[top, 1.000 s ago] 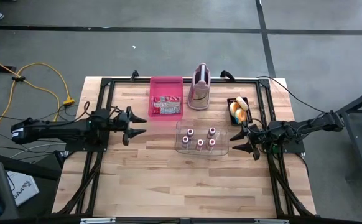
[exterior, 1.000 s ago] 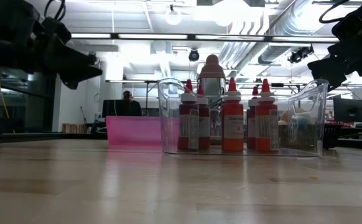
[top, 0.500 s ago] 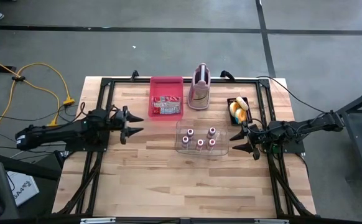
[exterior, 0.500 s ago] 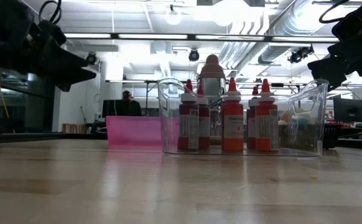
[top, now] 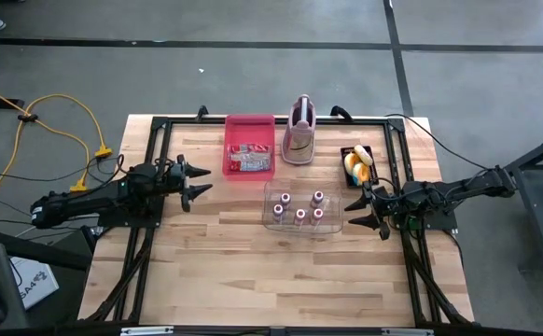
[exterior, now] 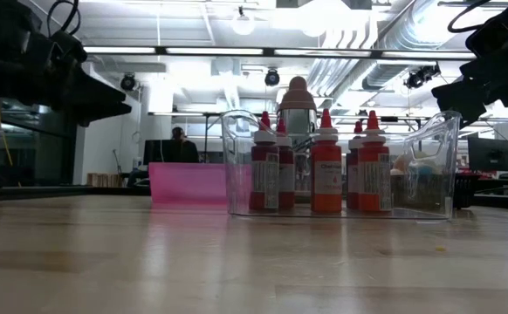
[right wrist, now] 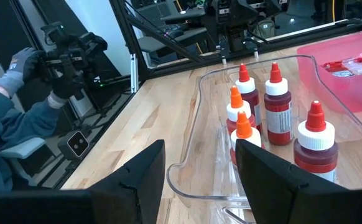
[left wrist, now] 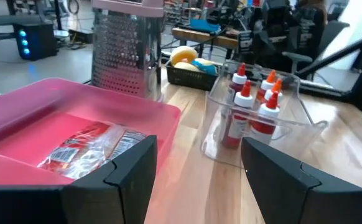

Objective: Pick & Place Food Item
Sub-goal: Return to Home Position

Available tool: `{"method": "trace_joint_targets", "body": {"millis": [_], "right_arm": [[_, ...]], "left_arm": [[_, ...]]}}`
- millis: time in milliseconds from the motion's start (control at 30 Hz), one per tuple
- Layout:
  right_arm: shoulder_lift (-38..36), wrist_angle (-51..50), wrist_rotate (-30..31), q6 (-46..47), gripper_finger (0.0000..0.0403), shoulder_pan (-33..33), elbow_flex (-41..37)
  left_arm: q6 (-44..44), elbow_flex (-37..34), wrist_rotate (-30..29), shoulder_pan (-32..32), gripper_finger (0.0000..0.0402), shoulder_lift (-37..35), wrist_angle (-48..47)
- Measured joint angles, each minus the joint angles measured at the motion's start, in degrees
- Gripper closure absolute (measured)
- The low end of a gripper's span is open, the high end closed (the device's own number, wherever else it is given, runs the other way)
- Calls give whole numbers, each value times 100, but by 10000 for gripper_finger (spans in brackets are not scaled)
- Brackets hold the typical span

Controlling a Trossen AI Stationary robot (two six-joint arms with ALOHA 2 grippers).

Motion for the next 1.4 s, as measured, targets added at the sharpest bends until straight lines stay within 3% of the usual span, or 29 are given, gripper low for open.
{"method": "trace_joint_targets", "body": {"millis": [1400], "right_arm": [[2,0,0,0,220,0,0]], "left_arm": [[-41,-35,-68,0,175,-21,81]]}}
